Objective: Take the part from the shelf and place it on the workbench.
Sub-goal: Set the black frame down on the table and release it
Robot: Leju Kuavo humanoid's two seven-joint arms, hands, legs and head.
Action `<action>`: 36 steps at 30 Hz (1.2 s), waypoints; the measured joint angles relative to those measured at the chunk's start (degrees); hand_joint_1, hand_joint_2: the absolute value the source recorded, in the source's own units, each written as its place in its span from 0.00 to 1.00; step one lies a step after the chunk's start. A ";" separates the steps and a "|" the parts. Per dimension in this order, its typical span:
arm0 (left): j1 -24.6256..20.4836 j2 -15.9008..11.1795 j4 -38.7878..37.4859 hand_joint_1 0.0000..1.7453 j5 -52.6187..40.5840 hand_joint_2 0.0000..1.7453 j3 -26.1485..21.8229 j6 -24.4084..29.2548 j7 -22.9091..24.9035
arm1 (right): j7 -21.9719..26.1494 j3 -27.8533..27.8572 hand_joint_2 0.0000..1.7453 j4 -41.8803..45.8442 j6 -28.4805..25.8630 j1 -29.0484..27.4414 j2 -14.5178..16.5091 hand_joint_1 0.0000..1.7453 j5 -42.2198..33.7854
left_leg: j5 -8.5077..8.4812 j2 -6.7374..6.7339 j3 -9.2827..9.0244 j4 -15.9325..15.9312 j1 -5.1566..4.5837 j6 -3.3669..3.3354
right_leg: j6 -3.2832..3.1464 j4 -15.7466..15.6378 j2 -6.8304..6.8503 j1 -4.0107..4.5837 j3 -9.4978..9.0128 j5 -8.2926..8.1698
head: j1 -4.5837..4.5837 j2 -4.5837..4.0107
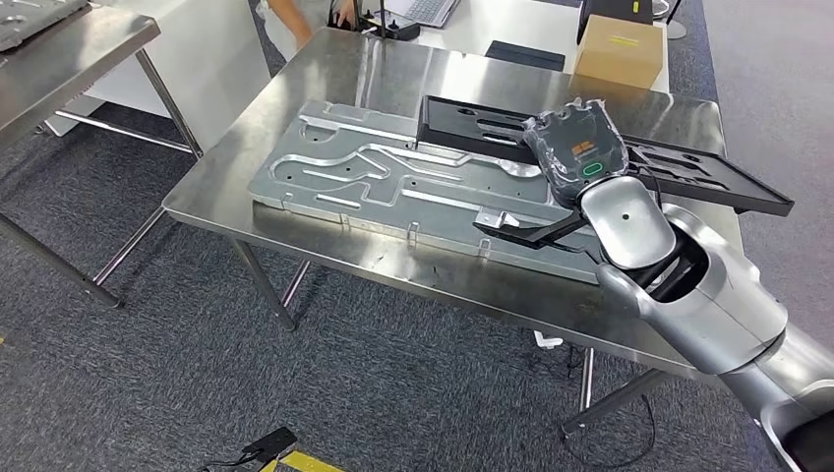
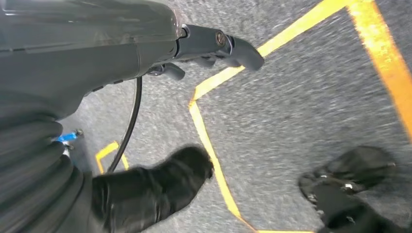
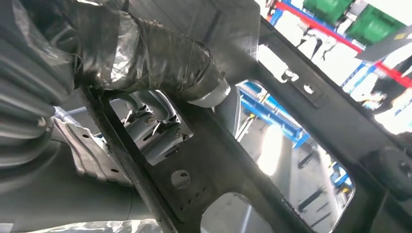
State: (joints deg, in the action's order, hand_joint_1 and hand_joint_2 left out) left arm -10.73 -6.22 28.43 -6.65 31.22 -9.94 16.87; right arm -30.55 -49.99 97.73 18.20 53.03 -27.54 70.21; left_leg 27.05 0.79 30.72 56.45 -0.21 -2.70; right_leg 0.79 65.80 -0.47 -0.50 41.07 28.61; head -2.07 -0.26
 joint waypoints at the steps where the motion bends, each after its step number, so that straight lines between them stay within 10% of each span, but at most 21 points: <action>1: 0.01 0.03 -0.01 0.00 0.09 1.00 0.04 0.00 -0.23 | -0.02 -0.07 1.00 -0.40 -0.53 -0.04 0.06 1.00 0.16 | 0.77 0.12 -0.80 0.14 -0.07 0.16 | -0.32 -3.68 -0.04 0.22 -0.63 -3.65 | -0.04 0.00; 3: -0.06 0.10 -0.01 0.00 0.25 1.00 0.11 0.00 -0.61 | 0.04 -0.26 1.00 -1.33 -1.42 -0.17 0.33 1.00 0.57 | 1.97 0.32 -1.89 0.21 -0.03 0.79 | -1.02 -8.05 -0.12 0.79 -1.78 -8.08 | 0.02 0.00; 7: -0.28 0.09 -0.01 0.00 0.40 1.00 0.15 -0.06 -0.93 | 0.16 -0.46 1.00 -2.62 -2.41 -0.05 1.28 1.00 1.43 | 2.13 0.21 -2.02 3.14 0.27 2.17 | -2.32 -9.61 -0.07 0.87 -4.69 -7.75 | 0.02 0.00; 12: -0.06 -0.03 -0.16 0.00 0.64 1.00 0.20 -0.07 -1.34 | 0.63 -1.46 1.00 -4.71 -2.93 -0.17 2.53 1.00 3.73 | 6.68 -0.06 8.06 15.66 1.04 3.64 | -2.71 -9.82 0.03 0.30 -7.27 -5.47 | -0.10 0.00; 14: 0.19 -0.23 -0.42 0.00 0.64 1.00 0.21 -0.07 -1.53 | 0.68 -1.91 1.00 -5.92 -3.08 -0.54 3.07 1.00 4.38 | 4.54 -0.24 8.84 12.44 1.47 4.32 | -2.13 -9.53 -0.08 -0.15 -8.43 -4.29 | -0.10 0.00; 16: 0.31 -0.35 -0.67 0.00 0.70 1.00 0.25 -0.09 -1.88 | 0.75 -2.21 1.00 -7.26 -3.61 -0.75 3.66 1.00 4.84 | -1.23 -0.54 7.56 5.29 1.92 5.01 | -1.24 -8.89 -0.11 -0.51 -9.42 -2.84 | -0.26 0.00; 18: 0.33 -0.38 -0.87 0.00 0.86 1.00 0.30 -0.18 -2.25 | 1.01 -2.38 1.00 -8.46 -4.31 -0.85 4.28 1.00 5.09 | -4.11 -0.73 6.86 1.40 1.93 4.47 | -0.33 -8.57 -0.20 -0.43 -9.58 -1.82 | -0.52 0.00; 22: 0.31 -0.43 -1.05 0.00 1.11 1.00 0.32 -0.19 -2.57 | 1.62 -2.49 1.00 -10.28 -4.90 -1.52 5.11 1.00 5.17 | -3.69 -0.44 5.87 1.06 1.72 2.16 | 0.96 -6.78 -0.12 -0.65 -9.20 -1.43 | -0.58 0.00; 28: 0.27 -0.43 -1.41 0.00 1.35 1.00 0.32 0.12 -2.63 | 3.40 -2.92 1.00 -13.58 -4.34 -3.71 6.07 1.00 5.31 | -0.95 0.36 2.04 0.92 0.88 0.91 | 0.58 7.07 0.25 -0.40 2.38 3.67 | -0.46 0.00; 30: 0.30 -0.43 -1.51 0.00 1.69 1.00 0.32 0.24 -2.65 | 4.07 -3.37 1.00 -14.87 -3.90 -5.00 6.69 1.00 5.35 | 0.32 0.56 0.30 0.93 0.43 0.82 | -0.34 2.29 0.23 0.01 2.33 0.86 | -0.45 0.00; 32: 0.32 -0.32 -1.56 0.00 2.44 1.00 0.32 0.26 -2.80 | 4.57 -3.87 1.00 -16.26 -3.72 -6.03 7.39 1.00 5.38 | 1.74 0.72 -0.94 1.03 0.13 1.02 | -1.57 -4.70 0.08 0.74 1.05 -6.40 | -0.53 0.00; 34: 0.26 -0.21 -1.64 0.00 3.19 1.00 0.32 0.25 -2.99 | 4.83 -4.25 0.50 -17.47 -3.59 -6.95 8.09 0.50 5.40 | 2.78 0.84 -1.62 1.15 0.17 1.59 | -2.31 -7.96 -0.11 1.37 0.14 -10.52 | -0.51 0.00; 36: 0.14 -0.28 -1.69 0.00 3.79 1.00 0.32 0.29 -3.15 | 4.91 -4.38 0.00 -18.33 -3.36 -7.48 8.87 0.00 5.41 | 3.03 0.77 -1.88 1.57 0.26 2.19 | -2.64 -8.30 -0.18 1.46 -0.69 -10.29 | -0.32 0.00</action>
State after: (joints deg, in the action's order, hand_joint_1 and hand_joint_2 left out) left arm -10.60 -6.50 26.74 -2.86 31.54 -9.65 13.73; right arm -25.64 -54.37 79.40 14.84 45.56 -18.67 75.62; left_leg 30.09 1.56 28.84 58.02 0.06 -0.51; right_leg -1.85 57.50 -0.65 0.96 40.38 18.32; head -2.39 -0.26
